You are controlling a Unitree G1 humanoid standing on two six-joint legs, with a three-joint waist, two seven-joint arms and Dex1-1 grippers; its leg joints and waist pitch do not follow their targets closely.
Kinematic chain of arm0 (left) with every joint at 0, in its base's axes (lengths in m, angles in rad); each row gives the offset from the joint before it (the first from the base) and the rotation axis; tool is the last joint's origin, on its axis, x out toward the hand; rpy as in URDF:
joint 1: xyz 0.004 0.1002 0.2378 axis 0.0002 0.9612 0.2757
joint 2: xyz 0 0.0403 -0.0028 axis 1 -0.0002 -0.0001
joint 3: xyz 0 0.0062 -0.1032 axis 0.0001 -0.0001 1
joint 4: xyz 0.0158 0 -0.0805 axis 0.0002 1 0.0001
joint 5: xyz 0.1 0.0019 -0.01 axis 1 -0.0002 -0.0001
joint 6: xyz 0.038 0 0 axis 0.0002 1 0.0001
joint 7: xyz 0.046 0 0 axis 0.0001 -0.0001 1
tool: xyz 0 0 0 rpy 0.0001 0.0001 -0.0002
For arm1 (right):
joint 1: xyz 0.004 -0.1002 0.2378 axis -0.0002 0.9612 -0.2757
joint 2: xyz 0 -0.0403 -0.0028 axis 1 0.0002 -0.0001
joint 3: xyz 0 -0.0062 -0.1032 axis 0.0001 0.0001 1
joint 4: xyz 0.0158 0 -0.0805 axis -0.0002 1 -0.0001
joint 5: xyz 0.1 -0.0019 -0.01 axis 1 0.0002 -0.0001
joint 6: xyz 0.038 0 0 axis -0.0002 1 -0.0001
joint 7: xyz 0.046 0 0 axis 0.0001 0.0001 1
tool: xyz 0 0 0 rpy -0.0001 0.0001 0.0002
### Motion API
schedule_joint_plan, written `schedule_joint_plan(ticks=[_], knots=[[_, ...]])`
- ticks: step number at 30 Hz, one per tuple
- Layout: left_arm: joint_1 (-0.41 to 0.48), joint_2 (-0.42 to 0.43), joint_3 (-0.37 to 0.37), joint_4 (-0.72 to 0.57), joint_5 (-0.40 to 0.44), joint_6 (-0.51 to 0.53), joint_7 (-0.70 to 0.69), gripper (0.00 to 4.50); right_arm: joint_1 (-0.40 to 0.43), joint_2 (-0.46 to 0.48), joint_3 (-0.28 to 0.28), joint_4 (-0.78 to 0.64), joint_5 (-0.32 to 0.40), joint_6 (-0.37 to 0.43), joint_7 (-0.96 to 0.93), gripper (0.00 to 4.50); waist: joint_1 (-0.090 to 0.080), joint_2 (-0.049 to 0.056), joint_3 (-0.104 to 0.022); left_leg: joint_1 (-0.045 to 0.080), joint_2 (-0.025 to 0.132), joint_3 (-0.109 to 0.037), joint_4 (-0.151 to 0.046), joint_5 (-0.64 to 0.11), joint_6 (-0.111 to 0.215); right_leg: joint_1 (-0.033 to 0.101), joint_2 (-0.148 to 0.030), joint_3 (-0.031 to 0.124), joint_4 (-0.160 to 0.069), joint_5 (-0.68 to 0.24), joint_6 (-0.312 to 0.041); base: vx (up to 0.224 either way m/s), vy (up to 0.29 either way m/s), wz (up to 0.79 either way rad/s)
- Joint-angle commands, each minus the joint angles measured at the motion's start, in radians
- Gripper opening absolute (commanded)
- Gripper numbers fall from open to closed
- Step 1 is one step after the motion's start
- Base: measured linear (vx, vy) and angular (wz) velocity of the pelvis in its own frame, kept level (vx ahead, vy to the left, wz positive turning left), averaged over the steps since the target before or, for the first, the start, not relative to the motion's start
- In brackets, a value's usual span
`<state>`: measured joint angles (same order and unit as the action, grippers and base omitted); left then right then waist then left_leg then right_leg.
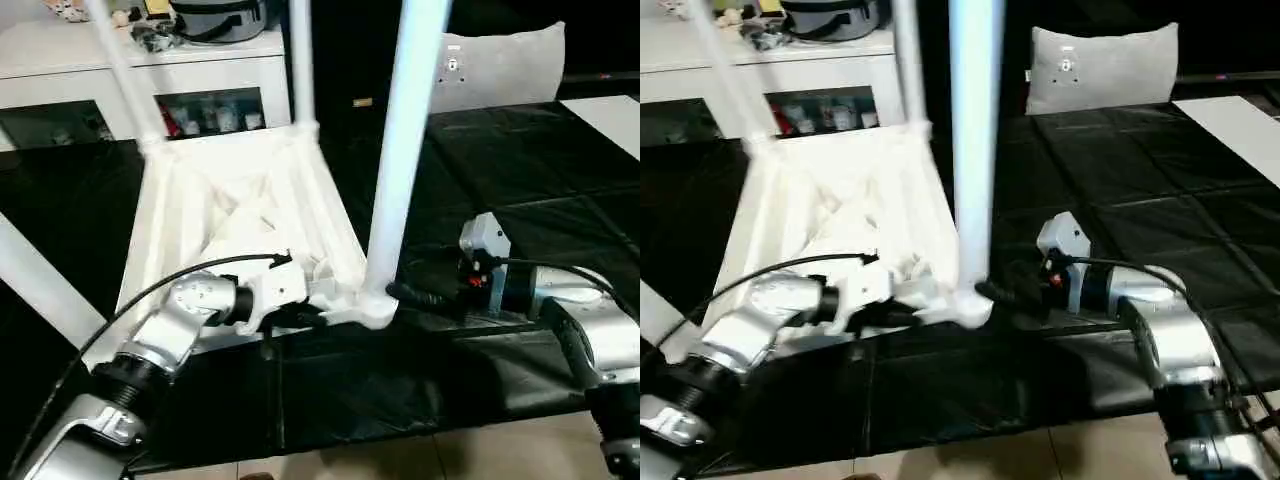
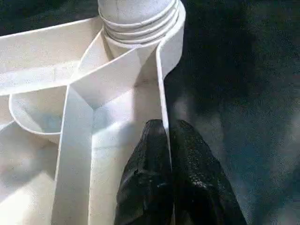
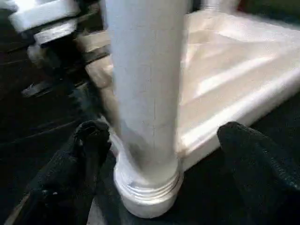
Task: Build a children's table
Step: Rotate leg to tighten
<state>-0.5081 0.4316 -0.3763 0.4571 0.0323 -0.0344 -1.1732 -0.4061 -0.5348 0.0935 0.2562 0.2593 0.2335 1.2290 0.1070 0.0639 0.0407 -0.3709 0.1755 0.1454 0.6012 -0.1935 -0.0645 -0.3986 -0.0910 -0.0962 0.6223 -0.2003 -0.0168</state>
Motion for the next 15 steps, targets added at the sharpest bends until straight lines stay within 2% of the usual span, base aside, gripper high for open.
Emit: schedule_joint_plan(ticks=[1, 6, 8, 9, 12, 15], knots=[[-0.011, 0.009, -0.048, -0.01, 0.008, -0.036, -0.07, 0.0, -0.021, -0.012, 0.037, 0.018, -0.02, -0.013, 0.053, 3.93, -0.003, -0.02, -0.062, 0.0, 0.048, 0.002, -0.061, -0.128, 0.108, 0.059, -0.061, 0.052, -0.078, -0.17, -0.214, 0.0, 0.0, 0.0], [-0.027, 0.018, -0.062, 0.0, -0.003, -0.058, -0.117, 0.0, -0.06, 0.019, 0.073, 0.085, -0.033, -0.053, 0.091, 3.53, 0.008, -0.016, -0.066, 0.002, 0.049, 0.0, -0.06, -0.121, 0.1, 0.059, -0.063, 0.053, -0.069, -0.114, -0.235, 0.0, 0.0, 0.0], [-0.03, 0.017, -0.063, 0.002, -0.002, -0.061, -0.124, 0.0, -0.07, 0.028, 0.08, 0.106, -0.038, -0.071, 0.094, 3.45, 0.008, -0.018, -0.066, 0.002, 0.048, 0.001, -0.06, -0.128, 0.096, 0.058, -0.063, 0.052, -0.071, -0.12, -0.239, 0.0, 0.0, 0.0], [-0.031, 0.016, -0.063, 0.003, -0.001, -0.063, -0.125, 0.0, -0.073, 0.031, 0.082, 0.113, -0.04, -0.077, 0.096, 3.28, 0.006, -0.018, -0.067, 0.001, 0.048, 0.001, -0.06, -0.129, 0.093, 0.06, -0.062, 0.052, -0.07, -0.118, -0.241, 0.0, 0.0, 0.0], [-0.046, 0.005, -0.062, 0.03, 0.022, -0.081, -0.111, 0.0, -0.087, 0.045, 0.098, 0.131, -0.029, -0.068, 0.12, 2.97, 0.007, -0.017, -0.065, 0.001, 0.048, 0.001, -0.061, -0.134, 0.095, 0.06, -0.061, 0.052, -0.072, -0.12, -0.238, 0.0, 0.0, 0.0], [-0.047, 0.004, -0.064, 0.035, 0.022, -0.083, -0.107, 0.0, -0.084, 0.045, 0.101, 0.128, -0.018, -0.052, 0.135, 2.85, 0.009, -0.018, -0.065, 0.003, 0.049, 0.001, -0.062, -0.141, 0.089, 0.06, -0.062, 0.052, -0.072, -0.137, -0.234, 0.0, 0.0, 0.0]])
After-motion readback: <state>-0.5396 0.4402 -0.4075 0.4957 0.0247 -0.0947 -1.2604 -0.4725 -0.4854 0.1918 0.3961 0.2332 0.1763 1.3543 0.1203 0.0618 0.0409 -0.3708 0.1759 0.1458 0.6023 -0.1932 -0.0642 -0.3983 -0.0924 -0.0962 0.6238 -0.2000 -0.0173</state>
